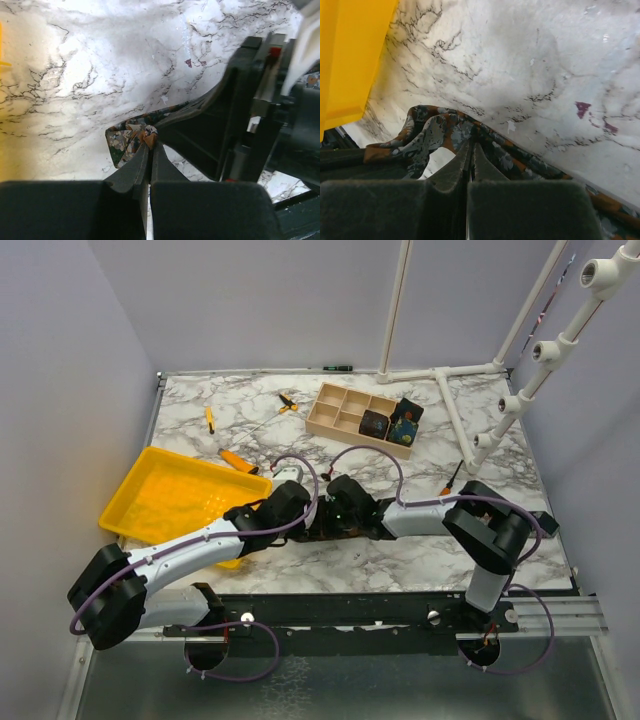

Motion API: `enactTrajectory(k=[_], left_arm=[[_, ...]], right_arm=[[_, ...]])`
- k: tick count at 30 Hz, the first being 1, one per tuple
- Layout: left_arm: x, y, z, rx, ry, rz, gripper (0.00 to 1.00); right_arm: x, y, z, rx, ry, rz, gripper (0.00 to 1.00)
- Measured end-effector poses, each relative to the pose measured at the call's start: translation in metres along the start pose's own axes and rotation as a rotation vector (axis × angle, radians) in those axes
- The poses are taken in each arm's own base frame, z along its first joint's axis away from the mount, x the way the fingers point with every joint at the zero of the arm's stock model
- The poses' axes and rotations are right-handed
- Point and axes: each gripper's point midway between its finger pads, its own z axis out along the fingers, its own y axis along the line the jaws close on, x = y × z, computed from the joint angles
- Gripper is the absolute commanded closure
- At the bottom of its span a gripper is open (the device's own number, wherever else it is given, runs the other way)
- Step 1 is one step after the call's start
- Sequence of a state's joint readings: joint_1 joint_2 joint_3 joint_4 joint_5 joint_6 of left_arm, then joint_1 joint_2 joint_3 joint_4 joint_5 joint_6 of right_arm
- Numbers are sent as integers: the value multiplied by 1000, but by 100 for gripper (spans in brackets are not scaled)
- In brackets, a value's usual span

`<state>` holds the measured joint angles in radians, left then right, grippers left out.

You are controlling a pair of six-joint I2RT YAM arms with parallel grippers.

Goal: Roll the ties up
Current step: Roll the tie at the center of the board.

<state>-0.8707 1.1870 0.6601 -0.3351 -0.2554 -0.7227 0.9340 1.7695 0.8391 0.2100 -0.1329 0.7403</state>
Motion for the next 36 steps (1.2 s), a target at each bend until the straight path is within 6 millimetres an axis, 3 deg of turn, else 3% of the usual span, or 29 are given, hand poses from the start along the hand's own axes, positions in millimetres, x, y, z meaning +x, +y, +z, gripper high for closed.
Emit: enactTrajectory(k=[11, 16, 25, 36], left_arm=[[-2, 0, -2, -1, -4, 0, 100], [0, 0, -2, -3, 0, 4, 100], [-2, -1, -3, -16, -4, 17, 100], [4, -21, 10, -89, 27, 96, 100]], right_arm=[[8, 28, 26, -144, 111, -1, 100], [3, 21, 23, -102, 76, 18, 100], [-35, -25, -23, 148, -117, 33, 74], [-39, -69, -89, 291, -228, 42, 67]])
